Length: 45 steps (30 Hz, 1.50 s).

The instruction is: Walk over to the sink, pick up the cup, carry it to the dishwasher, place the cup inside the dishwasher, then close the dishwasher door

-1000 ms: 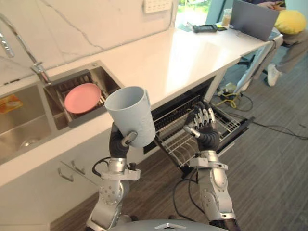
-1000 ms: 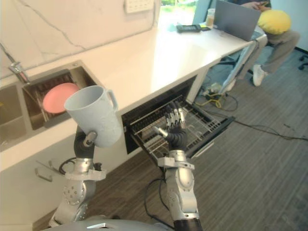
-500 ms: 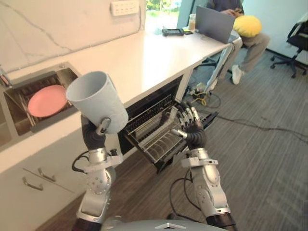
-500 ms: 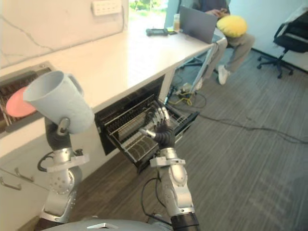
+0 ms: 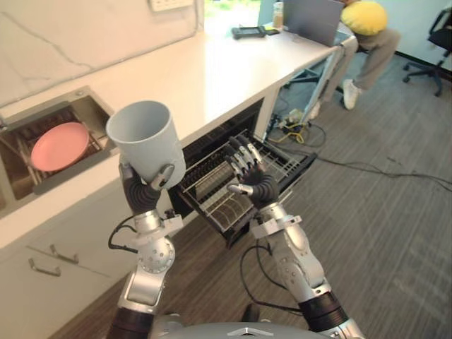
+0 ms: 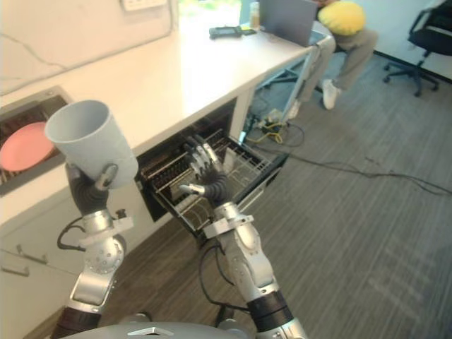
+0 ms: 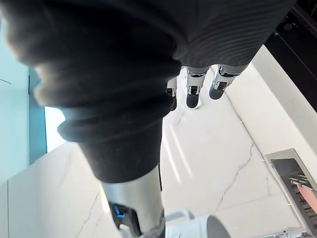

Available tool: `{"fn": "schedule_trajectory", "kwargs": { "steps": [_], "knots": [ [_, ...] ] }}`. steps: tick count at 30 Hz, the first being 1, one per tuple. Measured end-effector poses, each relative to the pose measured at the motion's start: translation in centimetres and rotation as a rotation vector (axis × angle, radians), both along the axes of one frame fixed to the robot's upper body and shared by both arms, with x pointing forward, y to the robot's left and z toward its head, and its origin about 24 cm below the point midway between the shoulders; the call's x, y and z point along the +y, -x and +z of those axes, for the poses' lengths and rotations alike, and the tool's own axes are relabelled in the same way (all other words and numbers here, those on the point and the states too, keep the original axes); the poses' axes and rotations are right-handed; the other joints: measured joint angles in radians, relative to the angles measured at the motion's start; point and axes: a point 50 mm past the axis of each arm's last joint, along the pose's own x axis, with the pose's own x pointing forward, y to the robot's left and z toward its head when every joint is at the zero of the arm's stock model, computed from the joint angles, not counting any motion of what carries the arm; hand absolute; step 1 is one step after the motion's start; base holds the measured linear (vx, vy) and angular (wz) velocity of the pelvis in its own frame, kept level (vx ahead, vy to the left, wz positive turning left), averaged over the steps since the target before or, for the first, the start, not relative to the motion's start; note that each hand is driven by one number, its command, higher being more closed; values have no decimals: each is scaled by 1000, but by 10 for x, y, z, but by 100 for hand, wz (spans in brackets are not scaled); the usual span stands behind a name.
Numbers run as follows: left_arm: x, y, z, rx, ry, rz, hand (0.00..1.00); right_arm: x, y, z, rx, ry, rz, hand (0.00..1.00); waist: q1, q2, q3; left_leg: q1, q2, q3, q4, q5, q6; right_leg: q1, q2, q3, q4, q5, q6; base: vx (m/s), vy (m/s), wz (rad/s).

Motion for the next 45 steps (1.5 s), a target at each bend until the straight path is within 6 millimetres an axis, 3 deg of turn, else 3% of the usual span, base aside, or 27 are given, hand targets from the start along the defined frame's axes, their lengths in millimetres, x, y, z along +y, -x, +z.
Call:
{"fn": "schedule_trajectory", "kwargs": {
  "steps": [4,5,11,18,30,36,45],
  "knots": [
    [13,-5,-6,25,-24,75,100,-3,-1,0,12,-54,29,0,-22,0,-2,2,-5,79,-2,-7,6,-52,-4,67,-3,23,0,-30,43,-56],
    [14,-8,-12,52,-13,100,100,1,3,-6,22,-30,66,0,-55,27,-73,9,-15,86,-36,27,6,-64,-11,73,-1,40,-5,-17,43,-17],
    [12,-8,-13,53,-15,88,100,-2,3,-6,23,-31,55,0,-63,27,-77,-7,-24,51,-50,38,12,-62,-20,37,-5,38,-3,-17,35,16],
    [-12,-6,-14,59,-52,-22,100,-7,2,-16,75,-50,-13,0,-26,16,-89,-9,-40,22,-75,61,18,-65,-23,6,-7,30,7,-5,16,14],
    [-51,-13,2,-21,-303,-67,100,-8,-1,10,15,-161,14,0,-39,13,-101,16,-32,83,-31,18,17,-82,-8,94,-7,36,-7,12,23,-23],
    [-53,-19,-14,77,-335,-60,100,-6,-1,15,-5,-163,24,0,-42,12,-101,17,-32,88,-31,17,16,-84,-6,102,-7,35,-10,-5,13,-3],
    [-50,-23,-19,102,-305,-24,100,-2,-5,23,-32,-150,47,0,-48,-3,-91,24,-32,100,-31,14,19,-80,-5,111,-7,50,-10,4,19,-2]
  ]
}}
